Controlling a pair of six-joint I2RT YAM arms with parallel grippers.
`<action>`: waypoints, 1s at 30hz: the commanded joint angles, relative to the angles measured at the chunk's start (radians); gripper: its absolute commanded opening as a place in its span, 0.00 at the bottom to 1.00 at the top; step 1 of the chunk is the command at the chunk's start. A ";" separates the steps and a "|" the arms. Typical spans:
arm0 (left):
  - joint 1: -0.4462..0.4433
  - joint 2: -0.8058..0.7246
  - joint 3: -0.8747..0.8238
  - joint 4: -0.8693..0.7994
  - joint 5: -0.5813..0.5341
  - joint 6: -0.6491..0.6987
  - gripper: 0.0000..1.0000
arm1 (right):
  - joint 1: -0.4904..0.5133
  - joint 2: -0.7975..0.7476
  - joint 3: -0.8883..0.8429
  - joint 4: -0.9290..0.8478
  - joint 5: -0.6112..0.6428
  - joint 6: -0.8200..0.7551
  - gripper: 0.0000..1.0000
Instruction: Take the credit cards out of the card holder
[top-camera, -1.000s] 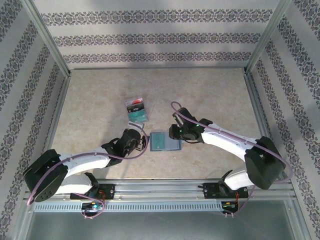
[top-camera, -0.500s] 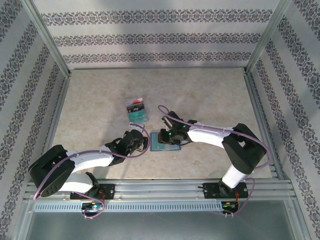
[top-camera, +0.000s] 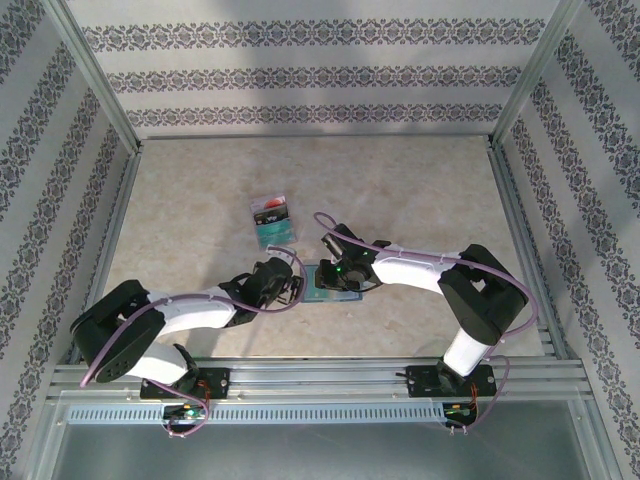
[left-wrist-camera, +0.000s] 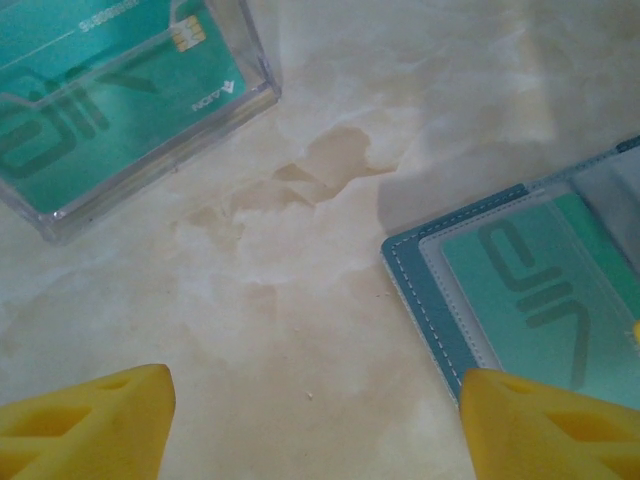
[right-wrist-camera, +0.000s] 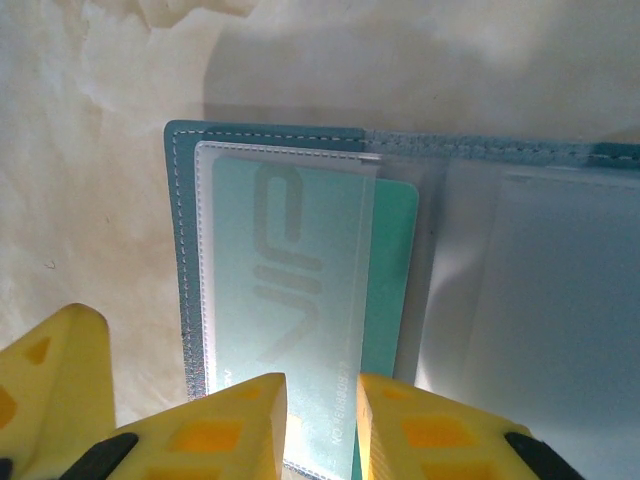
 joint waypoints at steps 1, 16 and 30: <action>-0.015 0.025 0.034 0.004 0.023 0.074 0.79 | 0.002 -0.009 0.014 -0.025 0.022 0.014 0.26; -0.031 0.109 0.067 -0.037 -0.016 0.114 0.84 | 0.001 -0.003 0.007 -0.050 0.049 0.019 0.26; -0.048 0.132 0.073 -0.069 -0.035 0.133 0.85 | -0.014 0.017 -0.019 0.026 0.014 0.035 0.26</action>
